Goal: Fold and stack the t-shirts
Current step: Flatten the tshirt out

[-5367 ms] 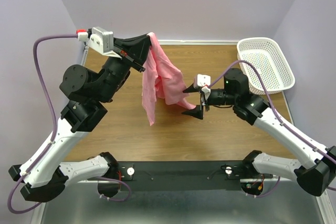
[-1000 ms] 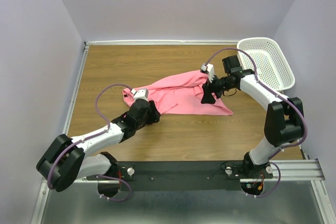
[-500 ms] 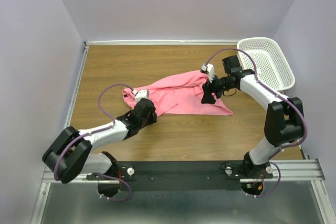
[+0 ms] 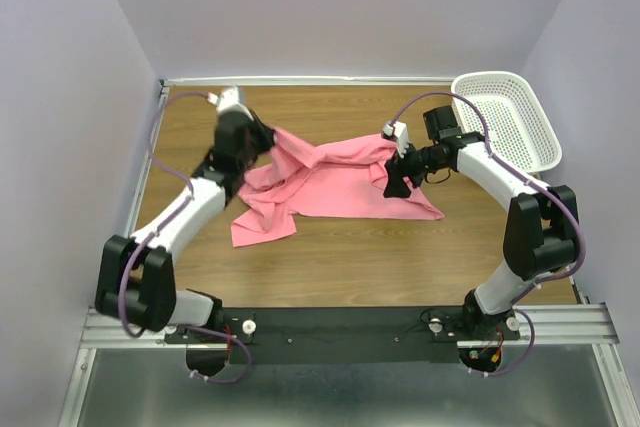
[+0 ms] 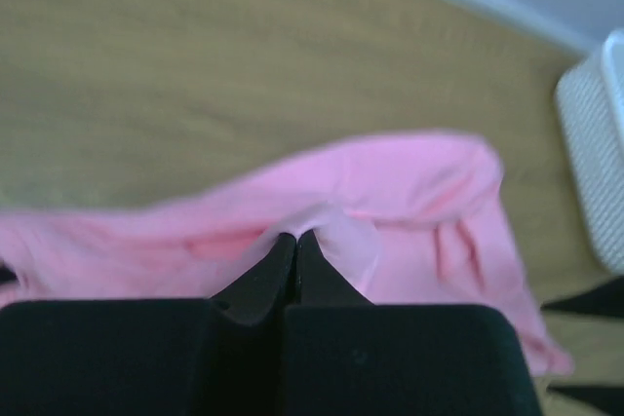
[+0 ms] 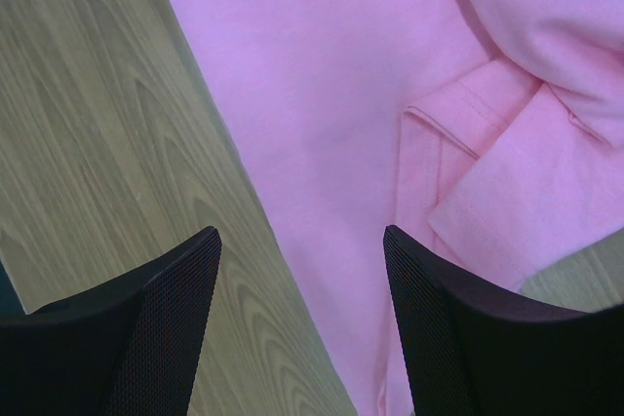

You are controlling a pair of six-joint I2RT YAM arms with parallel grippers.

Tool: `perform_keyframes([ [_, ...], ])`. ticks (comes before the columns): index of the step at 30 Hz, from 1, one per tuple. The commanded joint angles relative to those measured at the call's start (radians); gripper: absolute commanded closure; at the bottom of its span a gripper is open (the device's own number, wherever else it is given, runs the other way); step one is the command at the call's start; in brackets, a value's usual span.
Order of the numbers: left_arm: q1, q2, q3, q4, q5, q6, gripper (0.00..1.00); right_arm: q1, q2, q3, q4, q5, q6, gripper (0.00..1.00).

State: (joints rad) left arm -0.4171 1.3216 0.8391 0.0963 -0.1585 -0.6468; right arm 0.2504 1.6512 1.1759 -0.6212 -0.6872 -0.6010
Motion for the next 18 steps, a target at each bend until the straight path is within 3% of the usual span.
perform_keyframes([
  [1,0.225,0.198,0.185,0.141,0.348,-0.019,1.0,-0.002,-0.014,-0.01,0.014,0.031,-0.01,0.25],
  [2,0.263,0.255,0.234,0.164,0.485,-0.051,1.0,0.0,-0.011,-0.01,0.014,0.031,-0.008,0.25],
  [4,0.361,0.421,0.362,0.285,0.621,-0.176,1.0,-0.002,-0.01,-0.01,0.014,0.032,-0.006,0.25],
  [6,0.397,0.522,0.496,0.303,0.741,-0.235,0.83,-0.003,-0.002,-0.01,0.014,0.038,-0.006,0.25],
  [7,0.409,0.562,0.533,0.26,0.764,-0.247,0.66,-0.005,-0.001,-0.01,0.015,0.051,-0.006,0.25],
  [8,0.409,0.602,0.564,0.219,0.757,-0.228,0.63,-0.005,-0.001,-0.01,0.014,0.058,-0.008,0.25],
  [10,0.409,0.581,0.591,0.1,0.688,-0.165,0.44,-0.007,-0.01,-0.018,0.012,0.061,-0.019,0.25],
  [13,0.409,0.446,0.536,-0.016,0.481,0.002,0.29,-0.007,-0.037,-0.048,0.008,0.026,-0.069,0.25],
  [14,0.409,0.373,0.514,-0.042,0.399,0.083,0.28,-0.005,-0.042,-0.058,0.006,0.014,-0.101,0.25],
  [18,0.409,0.173,0.432,-0.139,0.315,0.263,0.22,0.039,-0.054,-0.099,-0.003,-0.017,-0.187,0.25],
])
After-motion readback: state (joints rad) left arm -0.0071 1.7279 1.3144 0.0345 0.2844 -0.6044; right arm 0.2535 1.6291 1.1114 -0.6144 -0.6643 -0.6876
